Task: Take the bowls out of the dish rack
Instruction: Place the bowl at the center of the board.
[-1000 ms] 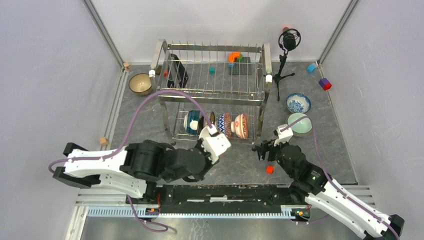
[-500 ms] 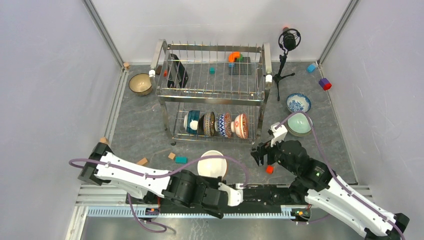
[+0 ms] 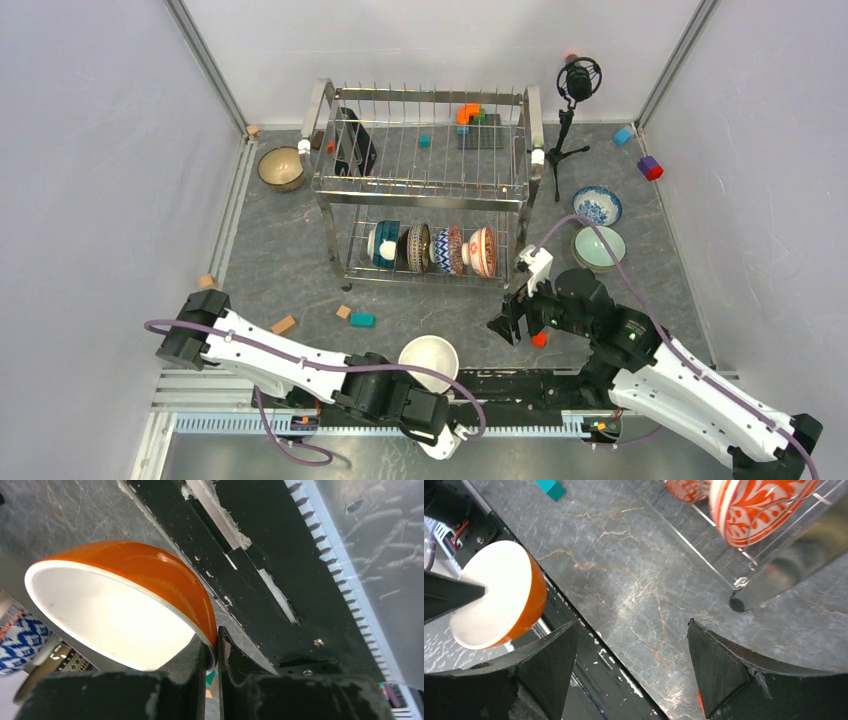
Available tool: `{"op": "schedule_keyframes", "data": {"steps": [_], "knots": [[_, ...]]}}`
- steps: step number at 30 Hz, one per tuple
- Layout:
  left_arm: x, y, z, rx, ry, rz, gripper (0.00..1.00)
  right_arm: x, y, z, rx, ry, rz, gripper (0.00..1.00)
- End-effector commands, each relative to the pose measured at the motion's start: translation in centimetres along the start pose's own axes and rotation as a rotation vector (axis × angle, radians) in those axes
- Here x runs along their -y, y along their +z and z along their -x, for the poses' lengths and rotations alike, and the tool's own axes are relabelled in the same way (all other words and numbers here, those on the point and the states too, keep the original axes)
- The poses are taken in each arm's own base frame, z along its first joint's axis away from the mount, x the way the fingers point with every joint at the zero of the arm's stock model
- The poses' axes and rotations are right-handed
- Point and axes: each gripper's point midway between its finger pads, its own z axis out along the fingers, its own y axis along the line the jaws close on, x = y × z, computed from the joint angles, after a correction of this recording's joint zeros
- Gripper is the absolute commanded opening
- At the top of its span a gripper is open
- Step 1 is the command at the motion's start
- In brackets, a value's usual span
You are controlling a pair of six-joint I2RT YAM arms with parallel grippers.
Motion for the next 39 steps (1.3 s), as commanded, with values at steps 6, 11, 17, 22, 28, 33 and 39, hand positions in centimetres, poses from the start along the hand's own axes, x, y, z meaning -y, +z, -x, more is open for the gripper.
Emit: {"op": "schedule_keyframes", "data": {"steps": [6, 11, 17, 22, 28, 33, 39], "knots": [[-1.3, 1.1, -2.7, -0.148, 0.370, 0.019, 0.02, -3.4, 0.7, 2.2, -0.022, -0.020, 0.155, 0.82], [-2.2, 1.8, -3.9, -0.230, 0.466, 0.057, 0.02, -3.5, 1.6, 1.5, -0.069, -0.041, 0.135, 0.80], [-4.4, 2.2, -2.8, -0.233, 0.490, 0.189, 0.02, -5.4, 3.1, 0.0, -0.115, -0.062, 0.153, 0.78], [-4.5, 2.2, -1.5, -0.203, 0.448, 0.184, 0.02, -6.3, 3.9, -0.3, -0.120, -0.069, 0.139, 0.78], [-4.2, 2.5, -0.1, -0.144, 0.389, 0.166, 0.02, -5.4, 5.0, -0.1, -0.091, -0.033, 0.066, 0.75], [-3.8, 2.4, 0.5, -0.103, 0.362, 0.145, 0.02, -6.2, 5.7, -0.6, -0.115, -0.027, 0.093, 0.69], [-3.6, 2.3, 1.0, -0.070, 0.336, 0.144, 0.02, -6.2, 6.6, -2.2, -0.164, -0.036, 0.088, 0.57]]}}
